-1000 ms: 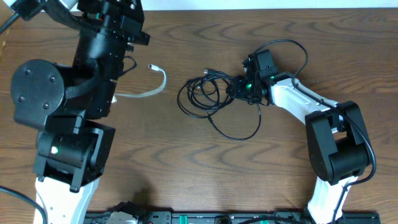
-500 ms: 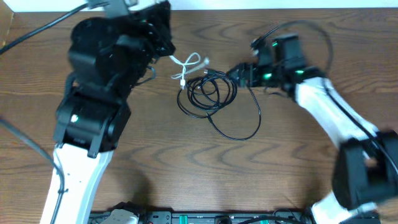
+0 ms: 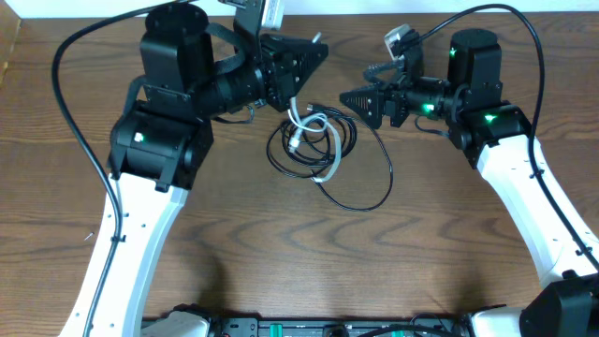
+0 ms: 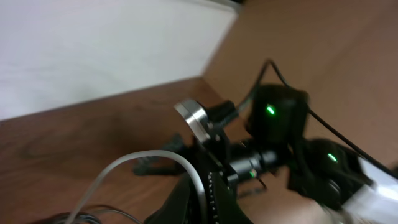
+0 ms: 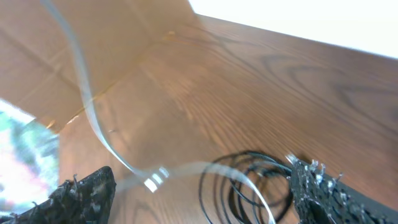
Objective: Untangle cables
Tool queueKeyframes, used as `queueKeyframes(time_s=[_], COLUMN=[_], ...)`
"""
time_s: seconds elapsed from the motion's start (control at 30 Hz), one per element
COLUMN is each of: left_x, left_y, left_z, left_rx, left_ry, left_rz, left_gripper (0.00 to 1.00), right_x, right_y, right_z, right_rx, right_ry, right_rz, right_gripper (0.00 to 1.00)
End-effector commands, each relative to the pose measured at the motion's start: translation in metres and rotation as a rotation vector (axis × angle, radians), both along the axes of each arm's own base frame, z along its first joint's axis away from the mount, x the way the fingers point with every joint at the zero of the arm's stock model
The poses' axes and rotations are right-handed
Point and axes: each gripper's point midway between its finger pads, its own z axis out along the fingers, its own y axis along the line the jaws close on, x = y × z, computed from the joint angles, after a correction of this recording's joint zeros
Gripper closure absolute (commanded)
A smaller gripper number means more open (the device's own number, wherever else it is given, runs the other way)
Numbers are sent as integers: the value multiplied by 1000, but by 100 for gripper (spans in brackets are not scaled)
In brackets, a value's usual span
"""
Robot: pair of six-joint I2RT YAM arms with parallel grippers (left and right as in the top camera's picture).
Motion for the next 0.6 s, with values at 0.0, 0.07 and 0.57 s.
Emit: queueKeyframes(time_s=[0.0, 0.07, 0.57], left_x=[-21, -22, -41], left_y=[-4, 0, -2], left_z=[10, 10, 16], left_rx=[-45, -63, -129], left_ry=[-19, 3, 81], left_rz=[-174, -193, -302], left_gripper=[93, 92, 92], right_x=[-19, -23, -24], right_y=[12, 14, 54], right_z=[16, 22, 19], right_rx=[64, 79, 167], right_ry=[-75, -108, -112], right_rz=[162, 195, 316], right_gripper=[13, 13, 14])
